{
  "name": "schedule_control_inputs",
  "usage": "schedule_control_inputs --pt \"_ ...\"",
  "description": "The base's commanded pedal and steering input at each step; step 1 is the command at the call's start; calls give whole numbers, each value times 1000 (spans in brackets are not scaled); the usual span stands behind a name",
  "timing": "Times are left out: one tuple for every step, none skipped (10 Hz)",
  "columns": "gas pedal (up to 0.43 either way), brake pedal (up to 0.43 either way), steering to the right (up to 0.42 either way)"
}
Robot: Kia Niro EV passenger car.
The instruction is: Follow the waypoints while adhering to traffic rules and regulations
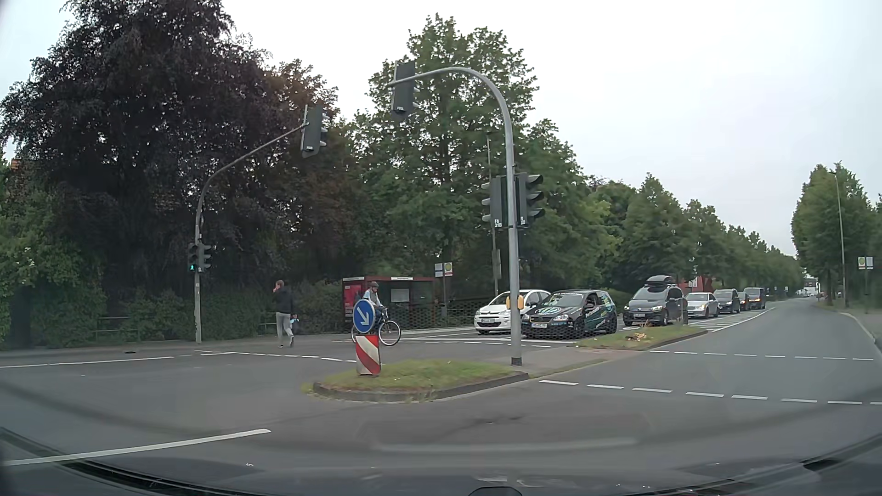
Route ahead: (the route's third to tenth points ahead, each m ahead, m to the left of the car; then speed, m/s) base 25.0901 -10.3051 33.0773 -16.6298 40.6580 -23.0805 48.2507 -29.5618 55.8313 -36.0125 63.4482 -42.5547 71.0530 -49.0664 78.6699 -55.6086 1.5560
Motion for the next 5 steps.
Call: schedule_control_inputs --pt "0 104 415" --pt "0 104 410" --pt "0 104 400" --pt "0 104 395" --pt "0 116 395"
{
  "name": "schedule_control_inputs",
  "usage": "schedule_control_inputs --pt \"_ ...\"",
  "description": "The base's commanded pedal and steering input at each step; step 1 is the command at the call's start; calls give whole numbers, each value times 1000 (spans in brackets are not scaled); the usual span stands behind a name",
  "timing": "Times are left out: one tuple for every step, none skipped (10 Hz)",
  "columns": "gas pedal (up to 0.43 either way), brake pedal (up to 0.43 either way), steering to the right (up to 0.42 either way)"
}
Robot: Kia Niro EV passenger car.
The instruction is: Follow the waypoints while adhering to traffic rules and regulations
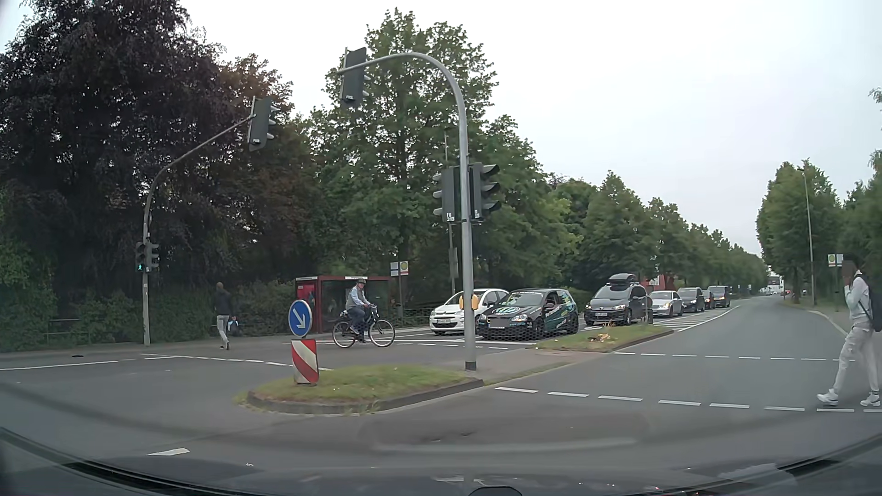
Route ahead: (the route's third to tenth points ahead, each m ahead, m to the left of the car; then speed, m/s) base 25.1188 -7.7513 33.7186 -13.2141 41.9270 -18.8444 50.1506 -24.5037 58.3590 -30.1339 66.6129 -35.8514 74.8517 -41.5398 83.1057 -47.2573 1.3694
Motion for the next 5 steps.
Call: schedule_control_inputs --pt "0 122 387" --pt "0 128 381" --pt "0 128 373" --pt "0 128 366" --pt "0 122 361"
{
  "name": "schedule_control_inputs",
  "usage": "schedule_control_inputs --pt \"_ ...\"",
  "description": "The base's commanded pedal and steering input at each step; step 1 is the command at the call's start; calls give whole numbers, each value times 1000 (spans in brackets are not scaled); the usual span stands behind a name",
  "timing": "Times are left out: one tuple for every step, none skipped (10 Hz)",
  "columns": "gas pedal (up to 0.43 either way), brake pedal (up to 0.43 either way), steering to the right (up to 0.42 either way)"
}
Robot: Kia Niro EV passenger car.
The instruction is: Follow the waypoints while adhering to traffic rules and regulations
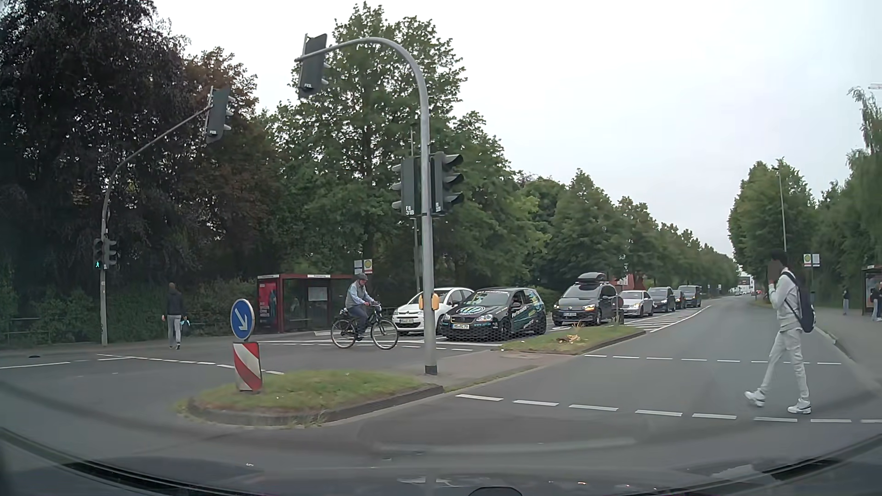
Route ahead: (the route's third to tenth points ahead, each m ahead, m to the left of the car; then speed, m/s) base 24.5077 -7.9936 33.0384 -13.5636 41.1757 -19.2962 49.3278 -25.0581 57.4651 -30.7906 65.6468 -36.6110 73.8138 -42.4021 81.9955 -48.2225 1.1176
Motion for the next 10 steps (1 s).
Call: schedule_control_inputs --pt "0 116 355" --pt "0 110 346" --pt "0 104 335" --pt "0 91 322" --pt "0 73 315" --pt "0 55 310" --pt "0 0 304" --pt "0 0 301" --pt "0 0 295" --pt "0 0 291"
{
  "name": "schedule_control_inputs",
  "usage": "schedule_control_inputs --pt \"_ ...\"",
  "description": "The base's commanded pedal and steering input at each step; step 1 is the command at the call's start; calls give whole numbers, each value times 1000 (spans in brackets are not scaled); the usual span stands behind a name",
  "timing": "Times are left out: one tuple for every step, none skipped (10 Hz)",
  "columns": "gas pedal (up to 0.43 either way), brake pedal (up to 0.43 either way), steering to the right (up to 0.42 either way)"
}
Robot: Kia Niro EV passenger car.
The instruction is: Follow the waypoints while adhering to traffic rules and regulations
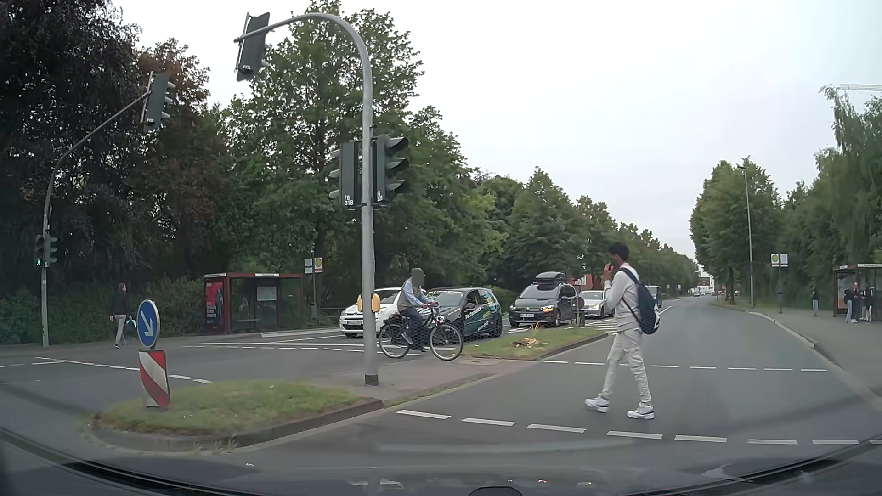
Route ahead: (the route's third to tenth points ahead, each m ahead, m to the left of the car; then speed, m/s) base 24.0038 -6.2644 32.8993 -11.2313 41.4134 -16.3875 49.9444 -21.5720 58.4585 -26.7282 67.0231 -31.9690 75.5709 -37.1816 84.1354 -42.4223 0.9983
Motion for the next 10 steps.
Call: schedule_control_inputs --pt "0 0 288" --pt "0 61 285" --pt "0 110 283" --pt "0 116 279" --pt "0 116 275" --pt "0 110 272" --pt "0 104 272" --pt "0 98 273" --pt "0 91 272" --pt "0 24 276"
